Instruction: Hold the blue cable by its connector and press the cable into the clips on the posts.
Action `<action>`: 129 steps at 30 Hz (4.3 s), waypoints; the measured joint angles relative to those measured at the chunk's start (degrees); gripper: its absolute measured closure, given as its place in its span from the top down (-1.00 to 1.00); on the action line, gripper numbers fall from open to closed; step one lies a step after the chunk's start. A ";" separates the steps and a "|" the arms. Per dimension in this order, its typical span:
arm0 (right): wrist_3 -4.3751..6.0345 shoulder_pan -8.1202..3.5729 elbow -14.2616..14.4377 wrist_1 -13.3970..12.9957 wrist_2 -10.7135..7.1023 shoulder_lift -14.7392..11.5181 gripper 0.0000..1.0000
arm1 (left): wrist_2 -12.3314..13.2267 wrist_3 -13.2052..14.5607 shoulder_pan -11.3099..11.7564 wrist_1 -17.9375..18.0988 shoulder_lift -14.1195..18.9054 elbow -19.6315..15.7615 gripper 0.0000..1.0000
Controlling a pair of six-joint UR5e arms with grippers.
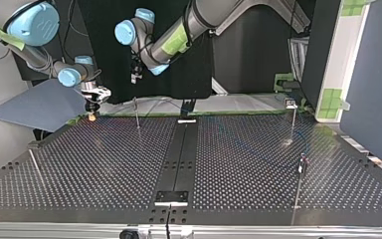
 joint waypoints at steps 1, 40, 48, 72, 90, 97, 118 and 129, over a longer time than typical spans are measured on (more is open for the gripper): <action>0.00 0.00 0.00 0.00 0.00 0.00 -1.00 | -0.10 -0.15 -0.21 0.46 0.47 -0.47 1.00; -0.01 1.01 0.01 0.09 -0.87 0.03 -1.00 | 2.12 -14.69 0.55 20.71 21.82 -21.82 1.00; 0.00 1.31 0.01 0.07 -0.88 0.02 -1.00 | 2.29 -16.06 0.63 24.17 25.87 -25.86 1.00; 0.84 1.47 0.01 0.11 -0.88 0.05 -1.00 | 0.88 -20.11 1.07 29.93 39.41 -39.40 1.00; 0.80 1.96 0.01 0.11 -0.89 0.04 -1.00 | 0.88 -22.64 2.11 35.46 49.48 -49.46 1.00; 0.79 2.29 0.01 0.04 -0.89 0.05 -1.00 | 0.98 -22.62 2.49 35.77 53.27 -53.25 1.00; 0.53 2.78 0.00 0.11 -0.81 0.04 -1.00 | 0.09 -19.33 3.44 36.81 57.14 -63.71 1.00; -1.62 2.37 0.03 2.41 -0.51 -0.74 -1.00 | 1.00 -18.41 3.61 42.96 50.81 -70.11 1.00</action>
